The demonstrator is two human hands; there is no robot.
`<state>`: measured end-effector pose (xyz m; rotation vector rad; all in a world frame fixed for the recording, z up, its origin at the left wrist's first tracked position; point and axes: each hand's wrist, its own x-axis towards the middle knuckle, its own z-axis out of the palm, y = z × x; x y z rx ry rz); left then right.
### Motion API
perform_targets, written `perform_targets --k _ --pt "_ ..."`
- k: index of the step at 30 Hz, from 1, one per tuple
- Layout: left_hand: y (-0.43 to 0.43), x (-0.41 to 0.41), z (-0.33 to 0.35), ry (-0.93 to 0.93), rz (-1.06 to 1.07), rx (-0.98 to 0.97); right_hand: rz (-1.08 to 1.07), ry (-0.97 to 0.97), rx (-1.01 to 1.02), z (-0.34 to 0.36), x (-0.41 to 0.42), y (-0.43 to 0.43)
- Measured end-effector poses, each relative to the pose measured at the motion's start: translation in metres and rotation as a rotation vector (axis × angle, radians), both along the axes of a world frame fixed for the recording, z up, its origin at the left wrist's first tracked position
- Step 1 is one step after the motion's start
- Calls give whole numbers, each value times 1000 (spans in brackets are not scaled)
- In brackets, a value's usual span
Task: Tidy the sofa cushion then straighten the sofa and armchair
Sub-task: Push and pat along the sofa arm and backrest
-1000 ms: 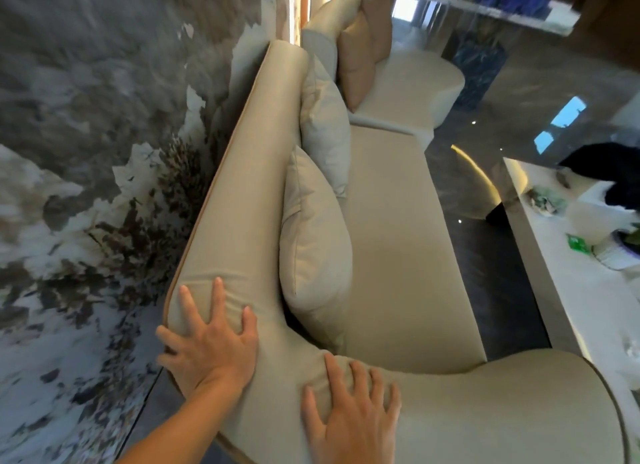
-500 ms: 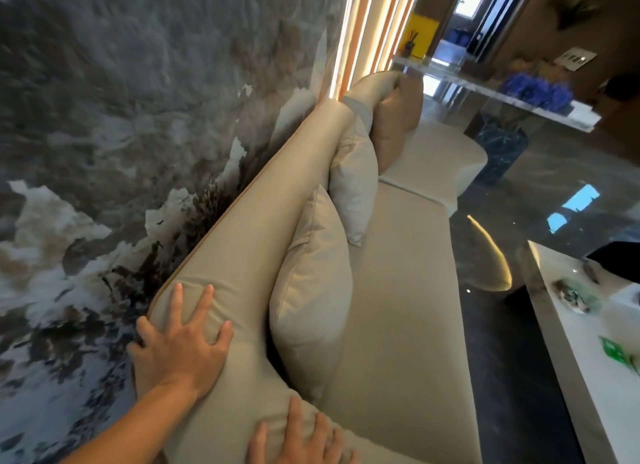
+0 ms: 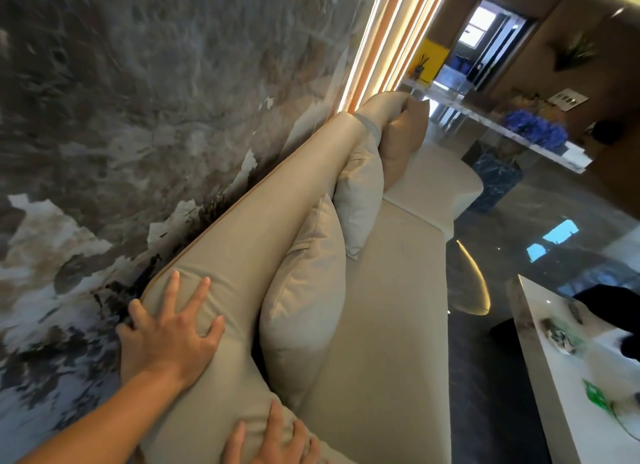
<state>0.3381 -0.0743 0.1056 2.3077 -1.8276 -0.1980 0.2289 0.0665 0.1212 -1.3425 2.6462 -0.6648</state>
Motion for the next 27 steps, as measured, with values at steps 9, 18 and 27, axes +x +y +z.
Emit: perform_targets --k 9,18,27 --pt "5 2 12 23 -39 36 70 78 318 7 -6 15" --pt "0 4 -2 10 -66 -37 311 -111 595 20 -103 32" --pt "27 20 11 19 -134 23 236 -97 454 17 -79 75"
